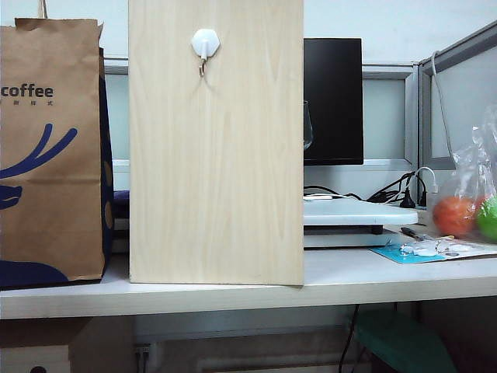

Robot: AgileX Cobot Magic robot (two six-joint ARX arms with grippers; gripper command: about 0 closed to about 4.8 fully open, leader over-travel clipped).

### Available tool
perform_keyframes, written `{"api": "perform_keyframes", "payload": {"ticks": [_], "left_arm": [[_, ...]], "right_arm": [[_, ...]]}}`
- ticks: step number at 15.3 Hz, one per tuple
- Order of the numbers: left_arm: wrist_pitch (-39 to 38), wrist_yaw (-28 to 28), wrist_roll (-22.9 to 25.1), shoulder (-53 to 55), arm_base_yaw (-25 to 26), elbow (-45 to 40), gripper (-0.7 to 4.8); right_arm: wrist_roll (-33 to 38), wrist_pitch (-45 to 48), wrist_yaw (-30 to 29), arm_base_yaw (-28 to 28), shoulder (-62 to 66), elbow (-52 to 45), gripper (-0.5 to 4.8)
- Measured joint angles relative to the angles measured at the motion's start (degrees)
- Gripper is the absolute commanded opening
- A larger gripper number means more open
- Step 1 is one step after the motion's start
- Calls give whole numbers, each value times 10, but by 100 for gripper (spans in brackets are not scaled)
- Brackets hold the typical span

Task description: Pick up the paper bag and hang it on the hook.

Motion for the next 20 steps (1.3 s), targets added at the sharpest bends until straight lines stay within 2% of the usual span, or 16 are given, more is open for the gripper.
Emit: {"api": "perform_keyframes", "payload": {"ticks": [6,8,9,10,11,12,15,16,17,18,20], "left_arm": [[0,0,0,0,0,0,-5],[3,18,-28,0,0,0,-5],[28,53,-156,0,0,9,-5],[63,49,-208,1,0,24,-5],[104,35,-224,0,0,38,-5],[137,11,-222,10,0,80,-5],[152,27,-136,142,0,177,7],[161,31,-110,217,0,224,60],[173,31,-106,250,0,245,177],[194,32,-95,299,0,273,225],[208,43,-59,389,0,320,225]], "right_arm": [[0,0,0,0,0,0,0],[0,0,0,0,0,0,0],[0,0,0,0,0,0,0],[0,0,0,0,0,0,0],[0,0,0,0,0,0,0],[0,0,0,0,0,0,0],[0,0,0,0,0,0,0],[0,0,0,0,0,0,0],[0,0,0,0,0,0,0],[0,0,0,0,0,0,0],[0,0,0,0,0,0,0]]}}
